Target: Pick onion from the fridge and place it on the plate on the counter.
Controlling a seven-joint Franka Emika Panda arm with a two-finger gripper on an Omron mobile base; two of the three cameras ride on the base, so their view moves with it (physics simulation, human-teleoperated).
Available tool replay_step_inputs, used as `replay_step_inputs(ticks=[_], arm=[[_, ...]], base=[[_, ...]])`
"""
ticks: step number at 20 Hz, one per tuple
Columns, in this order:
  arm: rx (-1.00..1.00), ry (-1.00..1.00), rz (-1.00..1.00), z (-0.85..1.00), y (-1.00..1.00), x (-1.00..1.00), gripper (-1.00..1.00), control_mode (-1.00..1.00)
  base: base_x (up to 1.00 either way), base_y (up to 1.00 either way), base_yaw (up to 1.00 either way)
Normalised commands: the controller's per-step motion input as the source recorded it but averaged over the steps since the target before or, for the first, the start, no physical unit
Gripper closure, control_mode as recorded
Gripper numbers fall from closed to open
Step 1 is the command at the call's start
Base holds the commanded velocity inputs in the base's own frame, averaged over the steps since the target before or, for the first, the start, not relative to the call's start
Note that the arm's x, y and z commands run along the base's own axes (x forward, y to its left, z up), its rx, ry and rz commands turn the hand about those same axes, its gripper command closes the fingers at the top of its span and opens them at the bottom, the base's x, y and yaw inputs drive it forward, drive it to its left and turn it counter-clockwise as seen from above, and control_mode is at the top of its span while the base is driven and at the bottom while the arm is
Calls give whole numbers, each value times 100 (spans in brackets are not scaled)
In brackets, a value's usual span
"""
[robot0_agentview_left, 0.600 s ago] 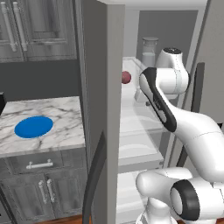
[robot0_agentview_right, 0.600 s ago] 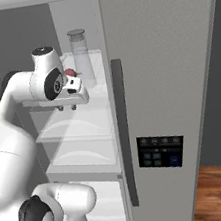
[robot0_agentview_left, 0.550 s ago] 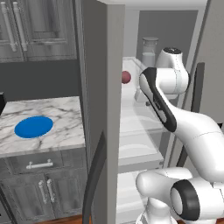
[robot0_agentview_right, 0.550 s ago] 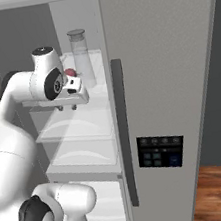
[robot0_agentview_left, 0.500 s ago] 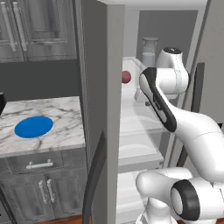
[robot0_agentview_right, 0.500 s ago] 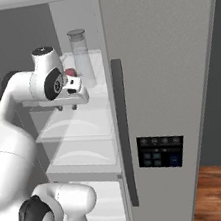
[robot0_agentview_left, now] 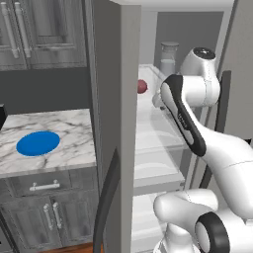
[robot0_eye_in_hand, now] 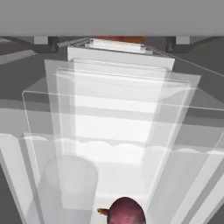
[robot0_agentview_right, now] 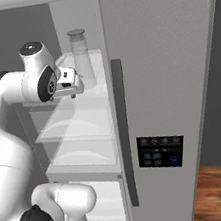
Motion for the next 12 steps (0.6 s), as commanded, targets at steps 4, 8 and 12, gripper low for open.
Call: replay_step_inputs(ticks=[4, 8, 12], arm=[[0, -31, 3, 57, 13, -1, -100, -100], [0, -27, 6, 39, 12, 0, -100, -100], [0, -25, 6, 25, 10, 12, -100, -100]], base=[[0, 0, 0], [0, 0, 0], [0, 0, 0]])
